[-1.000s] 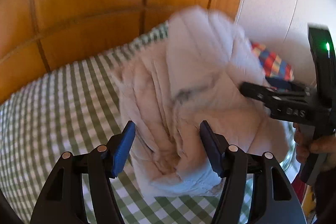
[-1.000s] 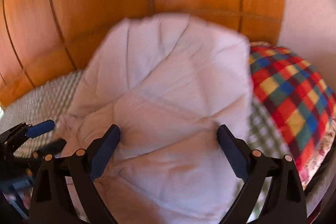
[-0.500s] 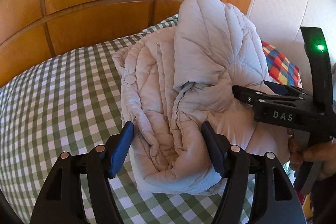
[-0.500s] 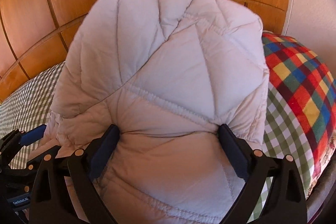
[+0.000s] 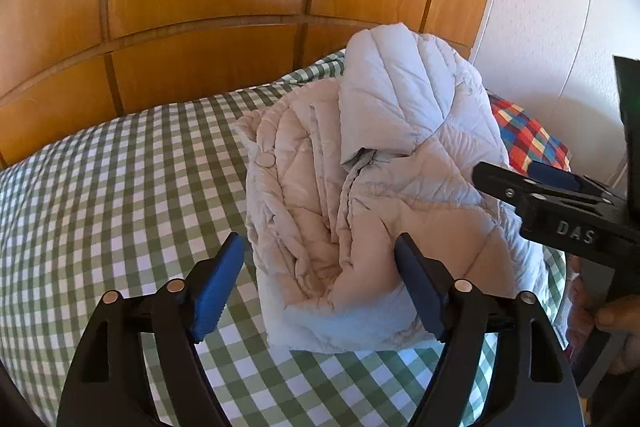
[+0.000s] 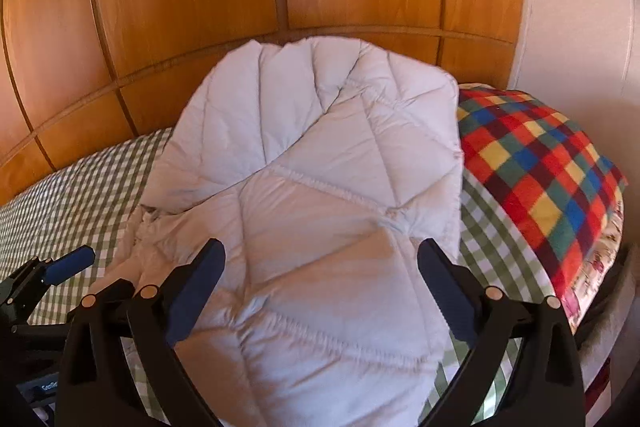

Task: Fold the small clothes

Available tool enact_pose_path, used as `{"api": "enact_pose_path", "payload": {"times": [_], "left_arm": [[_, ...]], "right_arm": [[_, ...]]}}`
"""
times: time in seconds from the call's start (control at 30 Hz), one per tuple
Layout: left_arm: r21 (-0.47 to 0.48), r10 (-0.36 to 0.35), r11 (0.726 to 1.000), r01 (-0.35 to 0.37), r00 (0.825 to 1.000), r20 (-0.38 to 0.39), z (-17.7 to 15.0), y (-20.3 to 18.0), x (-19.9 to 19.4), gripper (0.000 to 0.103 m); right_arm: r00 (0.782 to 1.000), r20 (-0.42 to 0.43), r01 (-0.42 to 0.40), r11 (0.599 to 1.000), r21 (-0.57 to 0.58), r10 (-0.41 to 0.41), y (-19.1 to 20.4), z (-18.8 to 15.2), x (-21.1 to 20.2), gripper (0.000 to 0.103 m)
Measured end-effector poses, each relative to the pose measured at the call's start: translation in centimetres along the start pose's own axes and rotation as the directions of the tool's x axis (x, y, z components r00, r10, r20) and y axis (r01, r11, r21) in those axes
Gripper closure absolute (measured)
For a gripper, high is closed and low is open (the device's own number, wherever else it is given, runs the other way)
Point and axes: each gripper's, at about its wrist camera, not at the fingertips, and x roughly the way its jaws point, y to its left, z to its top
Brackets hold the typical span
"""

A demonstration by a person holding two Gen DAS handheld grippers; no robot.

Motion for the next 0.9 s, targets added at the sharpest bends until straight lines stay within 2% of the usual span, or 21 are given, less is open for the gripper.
{"api": "enact_pose_path", "payload": {"times": [0.07, 0.23, 0.37, 0.4, 0.6, 0.77, 0.9], "left_arm": [[-0.003, 0.007, 1.0, -0.007, 1.0, 0.009, -0.1, 0.1, -0.6, 0.025], [-0.011, 0.049, 0.999, -0.048, 0.998, 0.036, -0.7, 1.0, -2.8, 0.013], [-0.023, 0.085, 0.996, -0.084, 0.995, 0.056, -1.5, 1.6, -5.2, 0.009], [-0.022, 0.1, 0.995, -0.099, 0.993, 0.061, -1.7, 1.5, -5.6, 0.005], [-0.037, 0.195, 0.981, -0.192, 0.978, 0.077, -4.8, 2.2, -9.1, 0.004], [-0.038, 0.267, 0.964, -0.264, 0.957, 0.111, -5.7, 1.7, -11.4, 0.004], [-0.045, 0.265, 0.964, -0.262, 0.956, 0.121, -5.6, 1.3, -12.7, 0.004]], "right_arm": [[1.0, 0.01, 0.015, 1.0, 0.011, -0.015, 0.1, -0.4, -0.7, 0.005], [0.997, 0.017, 0.076, 0.995, 0.059, -0.077, 0.6, -2.0, -2.8, 0.002], [0.991, 0.003, 0.136, 0.988, 0.077, -0.137, 1.2, -3.5, -4.6, 0.002], [0.988, -0.002, 0.152, 0.985, 0.08, -0.152, 1.4, -3.9, -5.0, 0.002], [0.975, -0.008, 0.222, 0.966, 0.132, -0.223, 2.3, -6.1, -7.4, 0.002], [0.978, 0.01, 0.203, 0.967, 0.154, -0.207, 3.1, -7.3, -8.9, 0.002], [0.982, 0.024, 0.183, 0.974, 0.133, -0.188, 4.3, -8.1, -10.0, 0.002]]}}
